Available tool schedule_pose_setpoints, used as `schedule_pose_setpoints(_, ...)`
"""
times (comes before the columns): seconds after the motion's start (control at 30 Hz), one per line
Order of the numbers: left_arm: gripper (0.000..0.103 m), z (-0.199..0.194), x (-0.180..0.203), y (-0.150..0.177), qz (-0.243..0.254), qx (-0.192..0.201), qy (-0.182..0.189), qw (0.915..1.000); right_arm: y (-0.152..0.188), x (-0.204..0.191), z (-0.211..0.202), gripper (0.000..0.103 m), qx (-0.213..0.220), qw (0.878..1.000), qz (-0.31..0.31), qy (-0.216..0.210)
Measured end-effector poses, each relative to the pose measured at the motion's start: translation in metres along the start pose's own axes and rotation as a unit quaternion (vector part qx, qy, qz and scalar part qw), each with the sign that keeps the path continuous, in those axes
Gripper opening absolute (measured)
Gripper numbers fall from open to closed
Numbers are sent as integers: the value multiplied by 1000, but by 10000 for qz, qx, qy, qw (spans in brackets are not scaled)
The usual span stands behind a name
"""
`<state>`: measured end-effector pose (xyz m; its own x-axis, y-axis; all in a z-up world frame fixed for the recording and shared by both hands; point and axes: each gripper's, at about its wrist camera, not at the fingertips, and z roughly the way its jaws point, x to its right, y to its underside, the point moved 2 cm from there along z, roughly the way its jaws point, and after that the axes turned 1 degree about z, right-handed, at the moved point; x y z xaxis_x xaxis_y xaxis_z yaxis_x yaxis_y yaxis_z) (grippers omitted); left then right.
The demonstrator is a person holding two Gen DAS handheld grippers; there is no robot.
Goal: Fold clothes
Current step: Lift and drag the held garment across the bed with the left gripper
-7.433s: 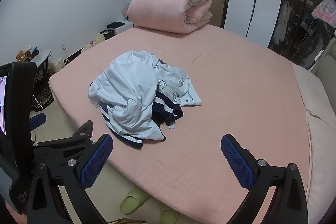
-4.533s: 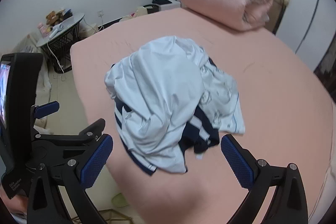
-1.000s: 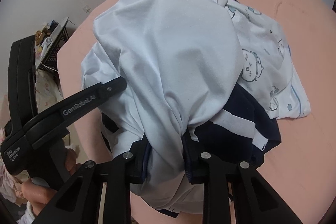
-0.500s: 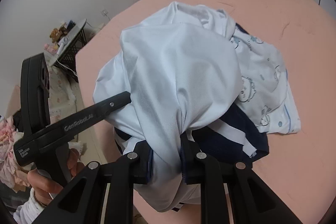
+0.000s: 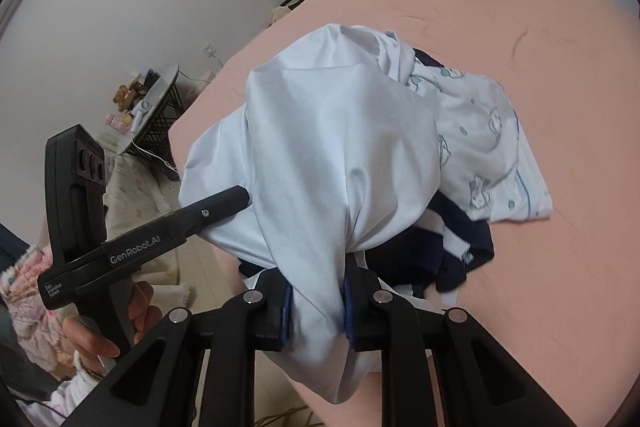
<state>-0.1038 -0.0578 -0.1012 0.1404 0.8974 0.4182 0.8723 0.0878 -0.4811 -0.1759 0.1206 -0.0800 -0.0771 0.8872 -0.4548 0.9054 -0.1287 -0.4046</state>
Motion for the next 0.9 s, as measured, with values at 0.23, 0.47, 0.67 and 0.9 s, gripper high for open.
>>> schedule_pose_setpoints(0.23,18,-9,29,-2,458,72,164,9988,7,15,-37,18,339,9989,243,-208)
schedule_pose_setpoints(0.47,18,3,56,2,640,-72,379,9972,19,26,-62,18,572,9967,414,-395)
schedule_pose_setpoints(0.67,11,25,76,14,839,-266,344,9955,38,45,-71,18,649,9950,640,-419)
schedule_pose_setpoints(0.9,11,38,107,37,1206,-546,548,9897,61,70,-87,18,818,9905,988,-493)
